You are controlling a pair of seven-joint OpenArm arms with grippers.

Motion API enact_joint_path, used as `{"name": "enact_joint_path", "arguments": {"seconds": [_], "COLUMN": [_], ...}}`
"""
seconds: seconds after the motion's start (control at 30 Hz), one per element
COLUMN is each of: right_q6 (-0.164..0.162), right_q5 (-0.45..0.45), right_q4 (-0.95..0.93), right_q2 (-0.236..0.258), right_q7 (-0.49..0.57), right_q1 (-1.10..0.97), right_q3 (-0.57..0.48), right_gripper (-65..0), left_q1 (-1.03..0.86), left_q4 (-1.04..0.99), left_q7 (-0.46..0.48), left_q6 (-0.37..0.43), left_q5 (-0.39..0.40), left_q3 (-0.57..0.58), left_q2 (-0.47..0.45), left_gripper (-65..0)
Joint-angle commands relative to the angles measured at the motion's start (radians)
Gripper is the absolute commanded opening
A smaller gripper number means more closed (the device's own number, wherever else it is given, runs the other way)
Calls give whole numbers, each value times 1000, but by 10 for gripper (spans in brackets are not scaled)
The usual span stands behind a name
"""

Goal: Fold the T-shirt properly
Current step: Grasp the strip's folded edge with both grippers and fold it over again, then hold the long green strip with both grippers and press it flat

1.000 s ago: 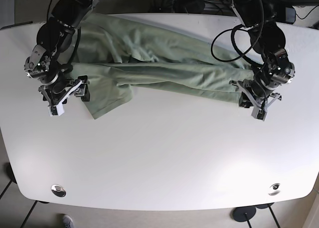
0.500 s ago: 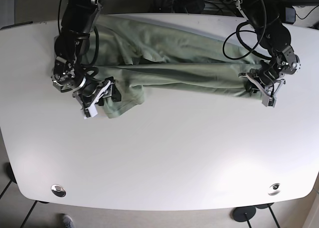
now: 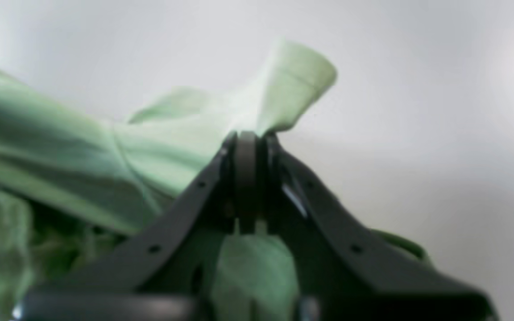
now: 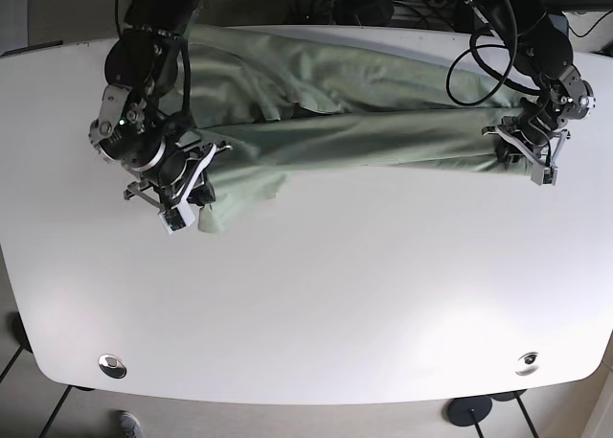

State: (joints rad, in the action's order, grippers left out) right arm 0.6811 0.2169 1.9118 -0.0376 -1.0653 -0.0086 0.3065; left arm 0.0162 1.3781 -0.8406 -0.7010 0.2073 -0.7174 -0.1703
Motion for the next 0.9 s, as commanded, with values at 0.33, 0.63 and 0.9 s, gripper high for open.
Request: {"name": "enact_joint_path", "arguments": {"seconds": [0.33,0.63,0.9], "right_q6": [12,17,17], "right_q5": [131,158,385], "right_q4": [119,82,105], "right_q2": [-25,-5,43], "right_q7": [6,6,10], "right_q1": [-313,-353,-411], "right_q3": [168,294,296], "right_gripper": [-634,-620,-136], "left_q1": [-3,-3,3], "left_q4": [4,4,56], "left_q7": [-39,-39,-44], "left_q6": [3,3,3], "left_q5": [-35,-35,-30], "left_q3": [-1,3,0], "left_q2": [-33,-38,-38], "left_gripper": [-582,-582,-582]}}
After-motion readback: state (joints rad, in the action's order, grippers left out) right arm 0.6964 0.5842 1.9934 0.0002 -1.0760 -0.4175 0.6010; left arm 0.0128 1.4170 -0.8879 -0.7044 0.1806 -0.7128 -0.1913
